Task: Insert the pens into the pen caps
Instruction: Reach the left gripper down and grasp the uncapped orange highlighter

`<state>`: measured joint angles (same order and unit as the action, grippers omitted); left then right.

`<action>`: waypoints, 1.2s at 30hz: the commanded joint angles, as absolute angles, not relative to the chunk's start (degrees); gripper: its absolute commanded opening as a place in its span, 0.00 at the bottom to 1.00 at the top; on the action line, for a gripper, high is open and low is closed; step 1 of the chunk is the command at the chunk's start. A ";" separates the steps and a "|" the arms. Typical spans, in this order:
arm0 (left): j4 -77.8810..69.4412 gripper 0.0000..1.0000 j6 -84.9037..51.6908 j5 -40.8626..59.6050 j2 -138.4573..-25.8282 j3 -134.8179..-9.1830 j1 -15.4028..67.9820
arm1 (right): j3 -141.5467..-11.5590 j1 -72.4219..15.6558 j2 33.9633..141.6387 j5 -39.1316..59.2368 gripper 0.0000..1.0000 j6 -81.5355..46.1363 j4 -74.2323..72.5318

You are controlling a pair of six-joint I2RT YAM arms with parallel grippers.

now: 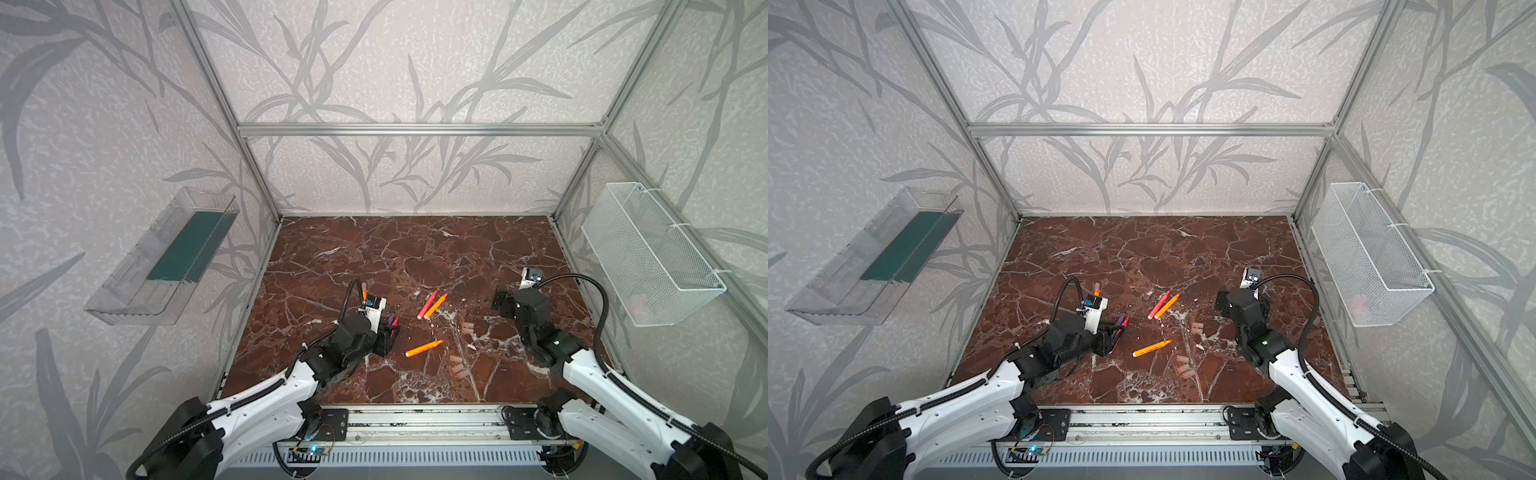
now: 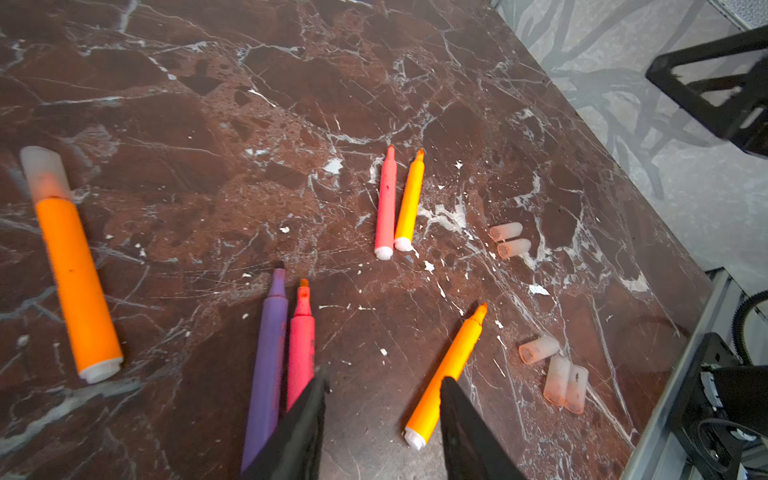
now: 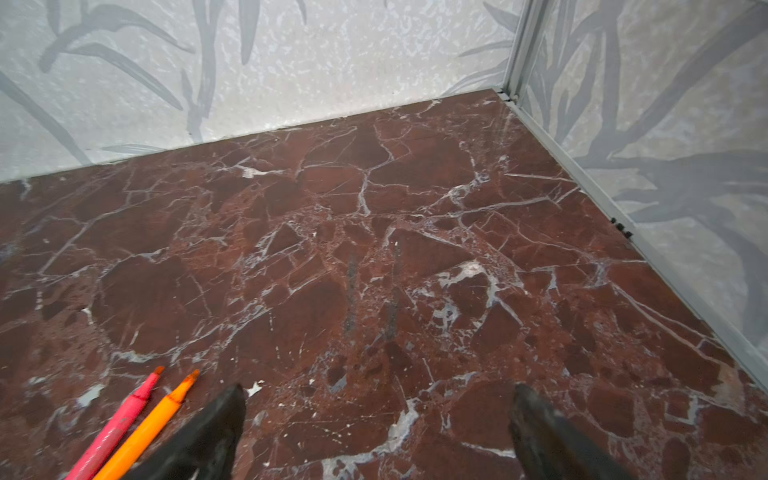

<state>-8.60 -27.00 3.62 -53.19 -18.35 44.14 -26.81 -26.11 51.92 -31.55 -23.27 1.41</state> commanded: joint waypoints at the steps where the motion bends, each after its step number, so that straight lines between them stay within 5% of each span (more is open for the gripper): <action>1: -14.68 0.45 -29.41 2.29 -54.21 -17.22 46.15 | -25.89 -25.75 54.01 -34.48 0.97 -21.97 -1.42; 15: -21.39 0.39 -29.99 -0.62 -83.26 -32.02 56.86 | -26.90 -25.71 58.01 -31.72 0.97 -21.67 -2.57; 36: 2.14 0.41 -18.72 -20.22 -107.93 -61.41 55.83 | -25.80 -25.70 57.21 -30.32 0.97 -21.28 -3.94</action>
<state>-3.62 -20.16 -16.82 -106.17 -58.70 56.36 -25.98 -25.89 58.04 -30.06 -21.74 -2.61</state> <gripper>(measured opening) 0.404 0.971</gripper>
